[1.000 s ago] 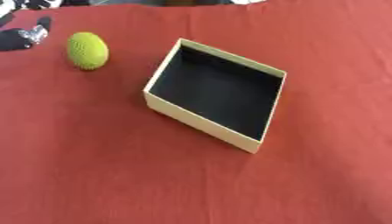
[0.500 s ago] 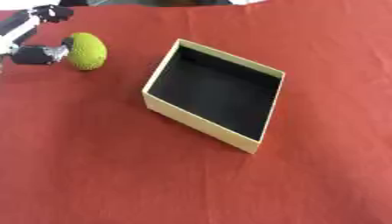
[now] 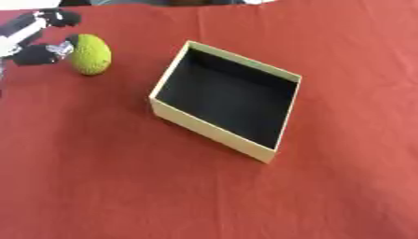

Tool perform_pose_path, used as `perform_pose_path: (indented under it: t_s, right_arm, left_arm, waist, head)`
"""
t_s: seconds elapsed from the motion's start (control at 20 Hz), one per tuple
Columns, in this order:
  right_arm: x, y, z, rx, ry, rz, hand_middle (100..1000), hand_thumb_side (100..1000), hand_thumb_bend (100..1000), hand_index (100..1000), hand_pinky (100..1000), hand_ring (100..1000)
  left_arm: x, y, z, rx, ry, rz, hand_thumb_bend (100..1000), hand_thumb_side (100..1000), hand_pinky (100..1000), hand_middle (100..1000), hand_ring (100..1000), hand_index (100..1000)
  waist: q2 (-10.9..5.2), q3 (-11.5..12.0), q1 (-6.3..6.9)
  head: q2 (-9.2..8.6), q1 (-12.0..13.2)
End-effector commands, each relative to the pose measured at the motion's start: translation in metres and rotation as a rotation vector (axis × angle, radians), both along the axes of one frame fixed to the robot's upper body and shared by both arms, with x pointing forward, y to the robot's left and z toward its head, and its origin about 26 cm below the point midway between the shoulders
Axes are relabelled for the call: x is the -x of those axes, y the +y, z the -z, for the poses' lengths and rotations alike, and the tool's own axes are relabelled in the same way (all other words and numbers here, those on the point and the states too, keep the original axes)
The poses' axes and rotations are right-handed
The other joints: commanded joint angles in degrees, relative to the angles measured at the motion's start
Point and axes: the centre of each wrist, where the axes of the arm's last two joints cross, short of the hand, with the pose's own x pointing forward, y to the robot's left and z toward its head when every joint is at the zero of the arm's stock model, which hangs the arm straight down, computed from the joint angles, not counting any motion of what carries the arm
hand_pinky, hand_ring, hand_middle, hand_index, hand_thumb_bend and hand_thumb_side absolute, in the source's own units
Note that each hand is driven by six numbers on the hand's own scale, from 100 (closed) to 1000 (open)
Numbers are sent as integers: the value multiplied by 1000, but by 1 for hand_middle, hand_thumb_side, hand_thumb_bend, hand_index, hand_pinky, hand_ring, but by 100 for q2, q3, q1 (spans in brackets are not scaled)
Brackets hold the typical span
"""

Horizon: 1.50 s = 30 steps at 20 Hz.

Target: Pick up objects on the table and place them in the box.

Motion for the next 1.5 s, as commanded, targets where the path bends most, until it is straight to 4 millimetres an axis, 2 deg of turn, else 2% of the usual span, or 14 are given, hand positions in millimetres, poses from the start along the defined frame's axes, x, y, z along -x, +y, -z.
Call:
perform_pose_path:
  t_s: [0.05, 0.3, 0.5, 0.65, 1.45, 1.5]
  right_arm:
    - [4, 0, -7, 9, -26, -6, 574, 542, 100, 744, 767, 709]
    - [4, 0, -6, 7, -21, -5, 573, 542, 100, 744, 767, 709]
    - [5, -1, -5, 7, -18, -2, 574, 541, 100, 744, 767, 709]
    - [5, -1, -5, 7, -16, -1, 574, 541, 100, 744, 767, 709]
    - [5, -2, -3, 6, -10, 2, 572, 543, 100, 743, 766, 709]
    - [5, -2, -3, 5, -9, 2, 572, 544, 100, 743, 766, 709]
  left_arm:
    - [1, -1, -20, -80, -24, 54, 129, 641, 903, 835, 879, 939]
    - [-6, -23, -21, -113, -60, 22, 155, 589, 889, 837, 878, 934]
    - [-11, -32, -14, -140, -71, -2, 152, 538, 887, 842, 879, 934]
    - [-12, -35, -8, -156, -70, -16, 147, 500, 887, 845, 882, 934]
    - [-14, -41, 16, -162, -44, -86, 135, 464, 881, 844, 878, 932]
    - [-14, -41, 16, -160, -48, -96, 131, 412, 879, 845, 878, 932]
  waist:
    - [-146, 5, -18]
    - [-174, 27, -29]
    - [-225, 42, -26]
    - [-243, 50, -22]
    - [-235, 77, -32]
    - [-232, 79, -34]
  head:
    - [-47, 35]
    - [-186, 265]
    - [-195, 328]
    - [-199, 342]
    - [-241, 308]
    - [-260, 309]
